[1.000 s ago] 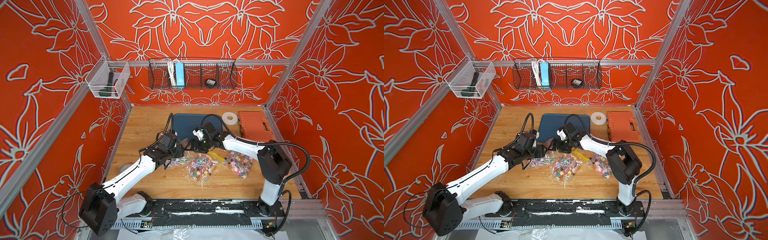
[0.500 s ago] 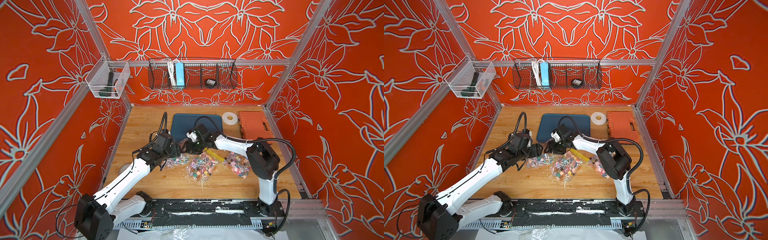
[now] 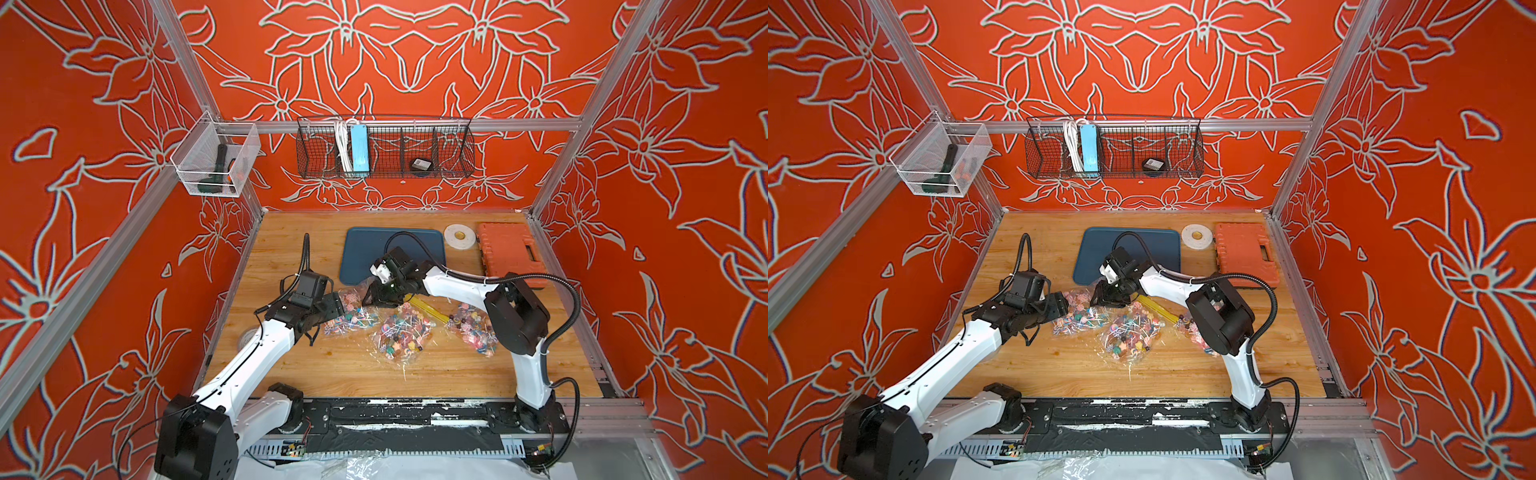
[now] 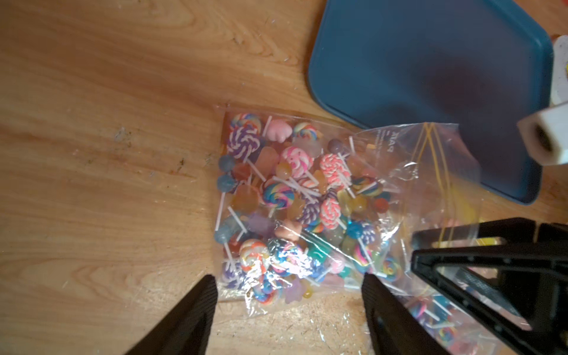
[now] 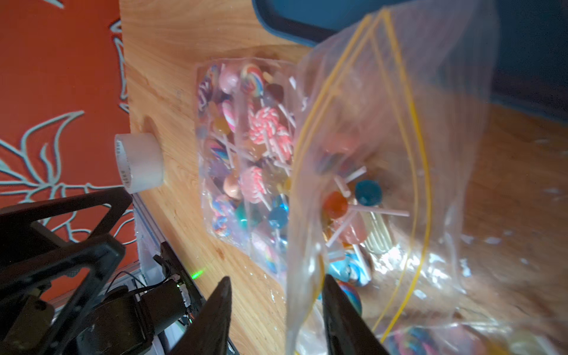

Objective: Pour candies out of the ziploc bag
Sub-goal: Pick up the ziploc bag from the center of the board.

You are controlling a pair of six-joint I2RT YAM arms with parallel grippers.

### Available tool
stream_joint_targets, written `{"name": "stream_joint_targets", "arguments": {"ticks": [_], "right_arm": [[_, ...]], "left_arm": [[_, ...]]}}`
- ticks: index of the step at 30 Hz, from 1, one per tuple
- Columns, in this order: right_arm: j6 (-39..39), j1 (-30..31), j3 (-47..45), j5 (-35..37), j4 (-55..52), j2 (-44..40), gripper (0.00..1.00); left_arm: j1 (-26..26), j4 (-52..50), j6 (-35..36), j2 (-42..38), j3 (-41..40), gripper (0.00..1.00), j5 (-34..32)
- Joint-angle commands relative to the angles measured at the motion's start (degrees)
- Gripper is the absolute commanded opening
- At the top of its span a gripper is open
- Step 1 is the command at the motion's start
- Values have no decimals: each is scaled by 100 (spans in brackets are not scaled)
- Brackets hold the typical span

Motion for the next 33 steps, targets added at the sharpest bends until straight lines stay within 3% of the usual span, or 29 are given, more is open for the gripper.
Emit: {"name": "stream_joint_targets", "arguments": {"ticks": [1, 10, 14, 22, 33], "right_arm": [[-156, 14, 161, 147, -203, 122, 45], [-183, 18, 474, 132, -246, 368, 23], [-160, 17, 516, 82, -197, 413, 0], [30, 18, -19, -274, 617, -188, 0], [721, 20, -630, -712, 1759, -636, 0]], "left_arm": [[168, 245, -212, -78, -197, 76, 148], [361, 578, -435, -214, -562, 74, -73], [382, 679, -514, -299, -683, 74, -234], [427, 902, -638, -299, -885, 74, -296], [439, 1323, -656, -316, -1140, 69, 145]]}}
